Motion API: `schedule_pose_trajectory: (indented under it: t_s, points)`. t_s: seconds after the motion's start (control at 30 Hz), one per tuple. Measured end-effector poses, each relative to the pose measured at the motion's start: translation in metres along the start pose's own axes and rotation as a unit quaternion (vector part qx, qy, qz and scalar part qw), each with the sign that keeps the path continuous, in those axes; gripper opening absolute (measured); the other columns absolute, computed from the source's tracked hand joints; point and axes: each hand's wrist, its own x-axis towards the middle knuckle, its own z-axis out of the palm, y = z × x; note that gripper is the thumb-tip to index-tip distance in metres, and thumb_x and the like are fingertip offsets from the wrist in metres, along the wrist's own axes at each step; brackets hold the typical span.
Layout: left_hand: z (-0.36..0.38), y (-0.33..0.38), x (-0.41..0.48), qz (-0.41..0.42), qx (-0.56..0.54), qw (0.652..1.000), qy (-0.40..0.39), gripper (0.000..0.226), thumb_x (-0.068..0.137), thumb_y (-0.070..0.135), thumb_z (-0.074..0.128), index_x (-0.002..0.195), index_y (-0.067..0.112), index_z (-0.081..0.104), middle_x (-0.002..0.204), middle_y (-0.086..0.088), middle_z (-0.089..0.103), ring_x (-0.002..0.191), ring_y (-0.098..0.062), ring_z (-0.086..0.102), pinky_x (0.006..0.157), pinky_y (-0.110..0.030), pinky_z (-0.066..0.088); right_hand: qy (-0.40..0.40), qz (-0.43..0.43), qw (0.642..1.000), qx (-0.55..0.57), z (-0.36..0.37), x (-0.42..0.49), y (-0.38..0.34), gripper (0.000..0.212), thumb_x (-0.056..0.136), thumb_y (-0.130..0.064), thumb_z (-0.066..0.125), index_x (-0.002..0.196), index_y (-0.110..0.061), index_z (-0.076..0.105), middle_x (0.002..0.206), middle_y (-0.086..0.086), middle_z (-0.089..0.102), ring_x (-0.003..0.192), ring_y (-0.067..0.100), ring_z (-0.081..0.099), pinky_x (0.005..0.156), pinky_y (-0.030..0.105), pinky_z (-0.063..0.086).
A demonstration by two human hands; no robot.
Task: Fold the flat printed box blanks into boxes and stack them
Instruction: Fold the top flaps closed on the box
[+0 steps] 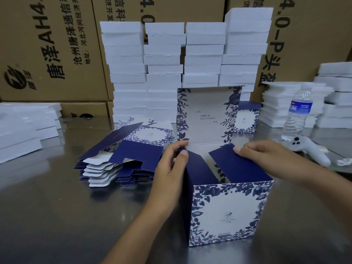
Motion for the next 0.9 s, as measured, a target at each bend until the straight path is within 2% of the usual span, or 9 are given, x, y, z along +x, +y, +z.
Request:
schedule_pose_trajectory:
  t_s: [0.1,0.17,0.27,0.37,0.5,0.6,0.67,0.77,0.9]
  points:
    - [0.001,0.003,0.0,-0.001,-0.007,1.0,0.001,0.03,0.078,0.045,0.05,0.104,0.041,0.064,0.109,0.021,0.065,0.11,-0.018,0.058,0.103,-0.05,0.042,-0.009,0.003,1.0,-0.008,-0.003,-0.007,0.002,0.055,0.093,-0.038,0.052,0.061,0.007,0.046,0.042,-0.005,0.031,0.034,0.006,0.028,0.04,0.01,0.024]
    - [0.002,0.003,-0.001,0.001,-0.01,1.0,-0.001,0.03,0.079,0.044,0.049,0.104,0.04,0.064,0.112,0.014,0.065,0.11,-0.022,0.058,0.103,-0.051,0.041,-0.008,-0.005,1.0,-0.026,-0.003,-0.009,0.001,0.056,0.094,-0.036,0.052,0.064,0.011,0.046,0.044,-0.002,0.028,0.036,0.008,0.024,0.04,0.013,0.022]
    - [0.002,0.003,-0.003,0.003,-0.012,1.0,-0.013,0.031,0.08,0.043,0.048,0.107,0.038,0.064,0.119,0.011,0.063,0.116,-0.019,0.057,0.105,-0.051,0.039,-0.003,-0.036,0.998,-0.059,-0.002,-0.008,-0.003,0.049,0.097,-0.027,0.049,0.056,-0.006,0.031,0.044,-0.005,0.019,0.037,0.008,0.016,0.04,0.016,0.018]
    - [0.0,0.001,-0.004,0.007,-0.006,1.0,-0.019,0.034,0.081,0.044,0.046,0.111,0.037,0.062,0.121,0.013,0.062,0.12,-0.014,0.054,0.107,-0.048,0.038,0.001,-0.06,0.994,-0.092,0.0,-0.006,-0.006,0.048,0.097,-0.024,0.048,0.055,-0.015,0.027,0.046,-0.006,0.019,0.039,0.006,0.016,0.042,0.019,0.018]
    - [0.0,-0.001,-0.003,0.014,0.01,1.0,-0.017,0.036,0.084,0.044,0.043,0.114,0.036,0.06,0.122,0.017,0.061,0.121,-0.01,0.053,0.108,-0.045,0.038,0.031,-0.06,0.995,-0.067,0.004,-0.005,-0.001,0.048,0.095,-0.025,0.051,0.054,-0.014,0.028,0.045,-0.006,0.021,0.04,0.007,0.018,0.044,0.021,0.018]
    - [0.001,0.0,-0.004,0.018,0.018,1.0,-0.014,0.024,0.098,0.033,0.042,0.114,0.035,0.059,0.121,0.014,0.061,0.118,-0.012,0.054,0.106,-0.046,0.039,0.056,-0.061,0.997,-0.009,0.009,-0.007,0.005,0.048,0.094,-0.027,0.053,0.056,-0.004,0.033,0.053,0.003,0.025,0.045,0.01,0.021,0.05,0.025,0.019]
    - [0.0,0.0,-0.003,0.014,0.02,1.0,-0.007,0.025,0.101,0.027,0.039,0.112,0.035,0.059,0.119,0.011,0.062,0.115,-0.015,0.057,0.104,-0.047,0.041,0.083,-0.074,0.994,0.02,0.012,-0.012,0.007,0.049,0.092,-0.026,0.055,0.056,0.0,0.034,0.054,0.005,0.027,0.046,0.01,0.023,0.049,0.022,0.02]
    - [0.0,0.001,-0.002,0.018,0.024,1.0,-0.001,0.024,0.1,0.025,0.038,0.11,0.032,0.058,0.116,0.007,0.062,0.111,-0.019,0.057,0.099,-0.042,0.044,0.113,-0.096,0.987,0.058,0.016,-0.02,0.009,0.047,0.089,-0.025,0.058,0.05,-0.009,0.037,0.048,0.0,0.029,0.042,0.006,0.025,0.045,0.015,0.022]
    - [0.0,0.003,-0.003,0.02,0.027,0.999,-0.004,0.025,0.1,0.024,0.037,0.112,0.031,0.058,0.118,0.007,0.061,0.113,-0.019,0.056,0.098,-0.039,0.043,0.08,-0.079,0.991,0.068,0.012,-0.031,0.007,0.045,0.085,-0.025,0.062,0.047,-0.012,0.042,0.048,0.007,0.037,0.046,0.012,0.035,0.046,0.017,0.027]
